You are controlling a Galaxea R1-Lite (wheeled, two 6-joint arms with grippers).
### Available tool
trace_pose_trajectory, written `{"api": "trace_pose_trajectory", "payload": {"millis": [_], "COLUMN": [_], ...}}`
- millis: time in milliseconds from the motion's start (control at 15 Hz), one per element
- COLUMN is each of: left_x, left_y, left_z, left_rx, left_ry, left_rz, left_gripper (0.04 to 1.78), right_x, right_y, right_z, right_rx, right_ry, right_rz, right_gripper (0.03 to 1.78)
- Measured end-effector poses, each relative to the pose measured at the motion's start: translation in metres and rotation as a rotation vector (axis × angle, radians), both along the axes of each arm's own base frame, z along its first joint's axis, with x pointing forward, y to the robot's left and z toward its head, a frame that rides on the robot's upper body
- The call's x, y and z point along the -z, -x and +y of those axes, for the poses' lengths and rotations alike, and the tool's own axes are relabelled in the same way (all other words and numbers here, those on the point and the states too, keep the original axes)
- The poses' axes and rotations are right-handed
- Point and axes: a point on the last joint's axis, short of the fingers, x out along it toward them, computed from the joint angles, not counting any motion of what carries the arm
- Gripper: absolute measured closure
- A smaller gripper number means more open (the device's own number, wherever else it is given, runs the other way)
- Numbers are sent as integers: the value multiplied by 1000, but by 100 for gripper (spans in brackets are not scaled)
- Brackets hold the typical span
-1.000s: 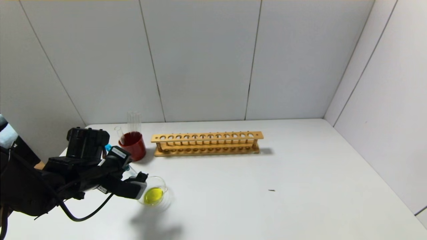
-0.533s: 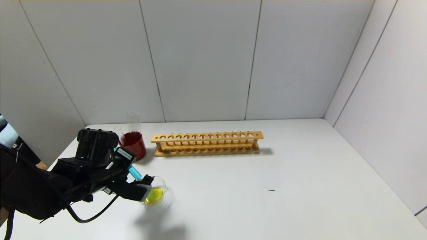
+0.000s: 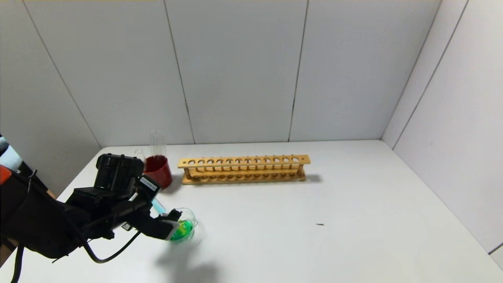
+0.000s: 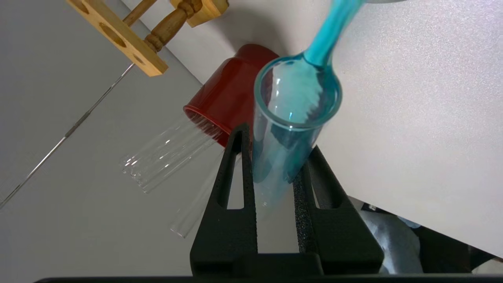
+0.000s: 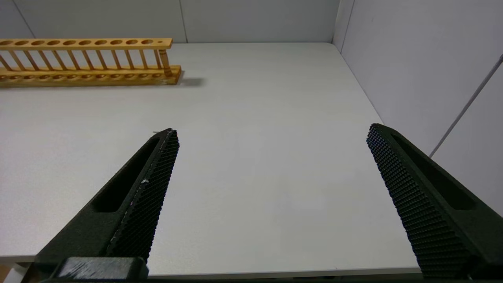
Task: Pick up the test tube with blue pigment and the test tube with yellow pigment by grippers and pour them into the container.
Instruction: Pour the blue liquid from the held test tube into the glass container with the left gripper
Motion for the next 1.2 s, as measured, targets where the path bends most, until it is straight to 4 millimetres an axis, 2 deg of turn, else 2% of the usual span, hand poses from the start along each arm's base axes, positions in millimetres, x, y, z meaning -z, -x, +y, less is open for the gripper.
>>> {"api": "trace_pose_trajectory", "payload": {"millis": [467,800,1200], "left_x": [-7,-10,-18], "left_y": [-9,0,8], "left_z": [-8,-19,-20], "left_rx": [13,34,34], "left_ry": [-101,-164,-237], "left_rz": [-82,-97,-121], "left_gripper": [150,150,150], "right_x": [0,0,0], "right_y": [0,0,0], "right_z": [0,0,0], "right_rx": [0,0,0], "right_ry": [0,0,0], "right_rz": [0,0,0], "right_gripper": [6,6,6]}}
